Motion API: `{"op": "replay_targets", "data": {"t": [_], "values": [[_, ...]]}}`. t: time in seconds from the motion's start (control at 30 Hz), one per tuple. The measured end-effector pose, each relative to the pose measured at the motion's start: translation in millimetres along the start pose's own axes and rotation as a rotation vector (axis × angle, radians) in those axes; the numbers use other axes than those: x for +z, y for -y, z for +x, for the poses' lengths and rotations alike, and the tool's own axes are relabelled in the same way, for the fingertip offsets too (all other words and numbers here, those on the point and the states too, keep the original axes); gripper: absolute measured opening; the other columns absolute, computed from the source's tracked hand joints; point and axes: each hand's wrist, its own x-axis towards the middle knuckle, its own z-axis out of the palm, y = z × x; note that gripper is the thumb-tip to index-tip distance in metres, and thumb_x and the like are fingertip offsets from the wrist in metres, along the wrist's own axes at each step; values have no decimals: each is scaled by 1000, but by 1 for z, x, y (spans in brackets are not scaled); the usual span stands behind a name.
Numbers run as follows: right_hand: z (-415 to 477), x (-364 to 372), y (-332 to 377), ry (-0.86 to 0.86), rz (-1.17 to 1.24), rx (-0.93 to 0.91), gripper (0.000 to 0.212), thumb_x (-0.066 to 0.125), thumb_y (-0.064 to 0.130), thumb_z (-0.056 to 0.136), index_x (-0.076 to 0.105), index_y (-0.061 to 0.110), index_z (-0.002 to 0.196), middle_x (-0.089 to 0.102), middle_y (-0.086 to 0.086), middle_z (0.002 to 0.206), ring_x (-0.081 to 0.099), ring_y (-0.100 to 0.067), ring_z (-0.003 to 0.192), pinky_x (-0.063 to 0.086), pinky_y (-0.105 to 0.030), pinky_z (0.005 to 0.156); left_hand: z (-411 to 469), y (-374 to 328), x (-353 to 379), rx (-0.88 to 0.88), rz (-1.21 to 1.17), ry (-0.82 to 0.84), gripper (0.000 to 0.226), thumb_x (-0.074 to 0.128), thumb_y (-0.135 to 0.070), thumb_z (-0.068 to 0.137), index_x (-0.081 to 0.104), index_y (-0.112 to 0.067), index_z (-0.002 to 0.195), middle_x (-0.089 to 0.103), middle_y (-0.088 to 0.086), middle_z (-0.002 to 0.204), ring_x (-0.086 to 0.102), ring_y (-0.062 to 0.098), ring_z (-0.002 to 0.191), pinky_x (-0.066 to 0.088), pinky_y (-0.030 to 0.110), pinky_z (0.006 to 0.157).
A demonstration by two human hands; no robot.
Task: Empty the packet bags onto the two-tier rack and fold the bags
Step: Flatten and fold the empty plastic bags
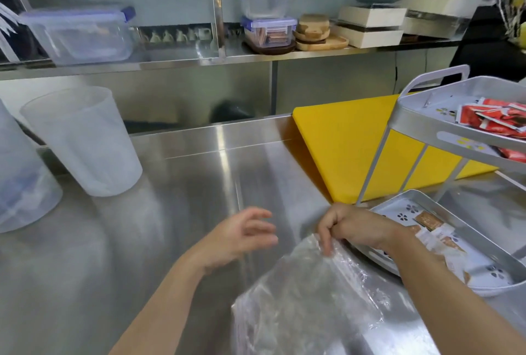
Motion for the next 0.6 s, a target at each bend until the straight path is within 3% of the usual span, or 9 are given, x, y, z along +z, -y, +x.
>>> {"op": "replay_targets", "data": {"t": [0.07,0.17,0.23,0.3,0.33,0.4,0.47,0.5,0.6], "values": [[6,8,8,45,-32,-39,46,41,-7,57,70,28,50,67,10,52,60,1,60,44,-14,69,0,-4,20,-94,-14,232,40,76,-13,71,57,-22,106,70,-10,86,64,2,80,48,15,76],[11,11,9,-33,20,-88,50,50,-15,74,71,30,81,73,10,80,66,-1,81,47,-15,76,2,6,33,-76,23,262,18,79,-15,66,65,-13,78,60,-10,64,52,5,62,39,19,64],[12,13,4,-246,135,-132,42,59,-7,75,64,29,97,69,6,100,64,-12,98,49,-22,83,6,15,32,-39,6,107,15,76,-17,62,61,-19,60,51,-8,59,45,7,59,37,22,60],[12,17,-2,-508,283,-120,36,66,14,71,61,25,105,64,1,113,58,-17,111,46,-23,89,13,24,28,-26,-3,-192,15,70,-17,60,55,-17,55,45,-1,59,40,12,59,36,29,60],[13,21,-3,-588,318,-95,44,68,24,68,59,23,111,61,2,119,54,-15,116,44,-21,88,14,24,27,-12,1,-349,17,67,-19,61,53,-9,58,43,2,61,38,14,59,34,33,60],[17,30,0,-615,306,-41,64,74,33,68,48,24,126,51,6,131,47,-9,120,40,-11,83,17,24,26,9,9,-553,29,65,-21,68,48,2,66,42,5,63,38,16,59,35,36,58],[20,42,7,-571,323,-15,79,76,24,72,32,26,138,40,8,136,40,-6,117,37,-2,76,16,18,26,23,-25,-658,27,66,-17,73,46,-2,64,42,3,62,39,16,59,36,35,57],[21,47,9,-555,365,-4,87,76,18,72,24,27,142,37,6,138,38,-8,118,37,-3,81,15,15,27,29,-58,-674,26,67,-18,72,47,-4,64,43,3,62,39,16,59,36,34,57],[23,53,5,-522,553,70,113,79,10,68,1,31,146,31,-6,149,40,-18,127,35,-30,102,10,9,30,58,-183,-655,16,71,-17,70,59,-7,70,57,5,69,52,18,66,47,38,66]]}}
